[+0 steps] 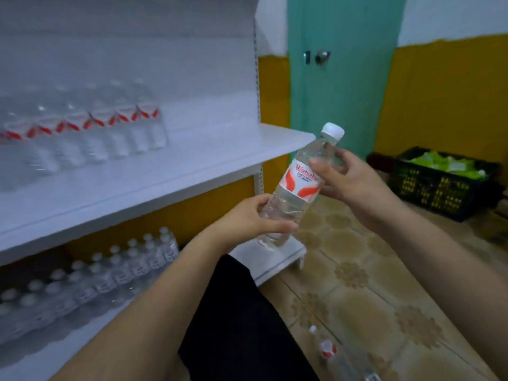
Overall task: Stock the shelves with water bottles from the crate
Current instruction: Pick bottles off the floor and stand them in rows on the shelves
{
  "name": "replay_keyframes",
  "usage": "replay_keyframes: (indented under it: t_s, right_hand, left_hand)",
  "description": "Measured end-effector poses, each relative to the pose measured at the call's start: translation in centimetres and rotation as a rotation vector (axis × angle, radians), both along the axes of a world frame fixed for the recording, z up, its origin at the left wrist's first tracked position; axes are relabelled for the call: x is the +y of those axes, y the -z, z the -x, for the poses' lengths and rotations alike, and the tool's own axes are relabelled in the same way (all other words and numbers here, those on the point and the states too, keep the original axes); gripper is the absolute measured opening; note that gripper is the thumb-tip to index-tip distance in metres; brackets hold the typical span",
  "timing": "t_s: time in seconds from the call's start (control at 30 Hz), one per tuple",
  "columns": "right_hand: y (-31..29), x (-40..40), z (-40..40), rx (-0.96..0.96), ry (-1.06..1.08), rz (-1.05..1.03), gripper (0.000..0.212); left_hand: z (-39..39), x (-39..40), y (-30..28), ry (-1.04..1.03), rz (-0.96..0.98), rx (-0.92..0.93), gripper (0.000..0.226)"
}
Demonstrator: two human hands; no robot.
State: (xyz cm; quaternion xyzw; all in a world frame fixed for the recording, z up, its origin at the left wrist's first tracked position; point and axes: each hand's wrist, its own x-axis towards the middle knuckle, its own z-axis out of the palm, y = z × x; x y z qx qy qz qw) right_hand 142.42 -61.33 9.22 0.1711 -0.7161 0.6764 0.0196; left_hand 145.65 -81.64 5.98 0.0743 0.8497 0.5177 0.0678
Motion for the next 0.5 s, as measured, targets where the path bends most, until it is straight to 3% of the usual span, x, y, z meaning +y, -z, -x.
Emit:
replay_keyframes:
  t_s: [0.17,0.2,0.33,0.5]
  right_hand:
    - [-3.7,-9.5,0.1,0.139,-0.094,-0.064,0.085]
    - [-4.0,-11.5,0.0,0.146,-0.121,-0.075,0.083]
    - [-3.8,-19.2,0.0,0.158,-0.252,-0.113,0.043]
    - [-4.6,-28.4,2.0,0.112,-0.407,-0.105,0.049]
  left_hand:
    - [-2.0,-4.9,-4.4,-0.216,-0.22,0.148,0.047]
    - [-2.2,-6.2,-4.8,-0.259,-0.237,0.167,0.046]
    - [-2.9,-12.0,-4.9,-0.478,-0.213,0.21,0.056]
    - [-4.0,-19.9,-6.2,-0.593,-0.068,0.273,0.053]
